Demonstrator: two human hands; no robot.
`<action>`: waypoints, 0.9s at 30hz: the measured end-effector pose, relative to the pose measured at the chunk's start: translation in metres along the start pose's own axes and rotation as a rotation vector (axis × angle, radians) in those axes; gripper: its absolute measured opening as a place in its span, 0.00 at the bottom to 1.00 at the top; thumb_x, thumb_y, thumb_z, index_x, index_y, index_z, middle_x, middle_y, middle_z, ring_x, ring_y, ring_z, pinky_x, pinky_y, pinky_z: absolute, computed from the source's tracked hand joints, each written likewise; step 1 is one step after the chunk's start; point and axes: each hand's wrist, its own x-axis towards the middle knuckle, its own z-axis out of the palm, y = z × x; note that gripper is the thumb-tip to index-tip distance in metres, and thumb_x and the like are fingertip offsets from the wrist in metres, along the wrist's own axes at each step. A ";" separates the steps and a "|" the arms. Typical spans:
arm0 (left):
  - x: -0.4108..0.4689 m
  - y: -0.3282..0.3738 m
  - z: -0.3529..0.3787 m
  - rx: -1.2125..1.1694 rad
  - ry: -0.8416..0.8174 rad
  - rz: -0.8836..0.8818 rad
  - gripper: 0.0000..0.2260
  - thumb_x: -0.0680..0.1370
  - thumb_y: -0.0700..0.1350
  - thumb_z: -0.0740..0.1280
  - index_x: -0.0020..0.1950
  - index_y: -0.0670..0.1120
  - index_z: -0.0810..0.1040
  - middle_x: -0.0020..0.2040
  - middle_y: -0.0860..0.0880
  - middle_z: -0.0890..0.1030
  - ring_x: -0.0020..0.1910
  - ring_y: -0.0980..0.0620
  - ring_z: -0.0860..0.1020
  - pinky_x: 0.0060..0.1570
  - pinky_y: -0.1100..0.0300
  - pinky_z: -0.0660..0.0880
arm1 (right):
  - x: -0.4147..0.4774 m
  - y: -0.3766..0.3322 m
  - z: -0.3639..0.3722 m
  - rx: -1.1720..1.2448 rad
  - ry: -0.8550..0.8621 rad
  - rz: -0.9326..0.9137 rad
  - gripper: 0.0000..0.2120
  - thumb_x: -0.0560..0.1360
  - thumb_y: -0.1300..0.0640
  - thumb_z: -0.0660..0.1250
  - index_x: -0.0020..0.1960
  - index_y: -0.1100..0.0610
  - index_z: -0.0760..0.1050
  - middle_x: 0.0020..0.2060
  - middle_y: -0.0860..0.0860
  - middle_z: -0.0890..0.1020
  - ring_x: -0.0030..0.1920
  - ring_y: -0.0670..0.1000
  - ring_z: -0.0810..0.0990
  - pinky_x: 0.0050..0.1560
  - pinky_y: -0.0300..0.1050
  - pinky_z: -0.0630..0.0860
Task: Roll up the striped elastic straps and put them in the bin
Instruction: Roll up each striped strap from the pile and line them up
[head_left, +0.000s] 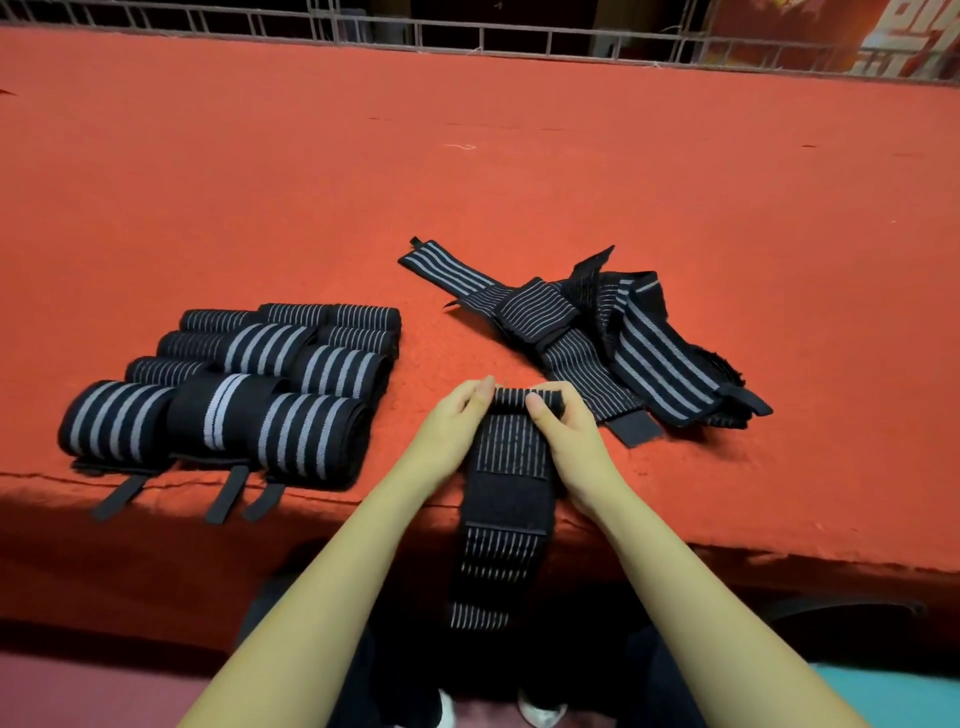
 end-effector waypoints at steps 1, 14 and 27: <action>0.001 -0.001 0.001 0.025 -0.015 -0.034 0.14 0.82 0.55 0.56 0.55 0.48 0.77 0.50 0.54 0.80 0.48 0.62 0.77 0.50 0.64 0.71 | 0.000 0.002 0.000 -0.010 -0.013 -0.006 0.02 0.80 0.60 0.62 0.49 0.56 0.72 0.44 0.49 0.76 0.45 0.42 0.75 0.51 0.37 0.71; -0.004 -0.018 -0.001 -0.024 -0.030 0.189 0.07 0.80 0.40 0.64 0.54 0.51 0.73 0.51 0.55 0.76 0.50 0.63 0.74 0.54 0.69 0.69 | -0.001 0.006 0.005 -0.025 -0.034 0.025 0.09 0.82 0.55 0.57 0.61 0.52 0.71 0.55 0.47 0.76 0.55 0.42 0.75 0.57 0.37 0.72; -0.007 -0.015 -0.003 0.036 0.007 0.192 0.02 0.80 0.41 0.64 0.51 0.48 0.74 0.45 0.56 0.76 0.45 0.64 0.73 0.50 0.70 0.69 | -0.005 0.004 0.004 0.158 -0.032 0.067 0.07 0.80 0.55 0.61 0.54 0.58 0.73 0.42 0.51 0.80 0.43 0.44 0.80 0.46 0.41 0.77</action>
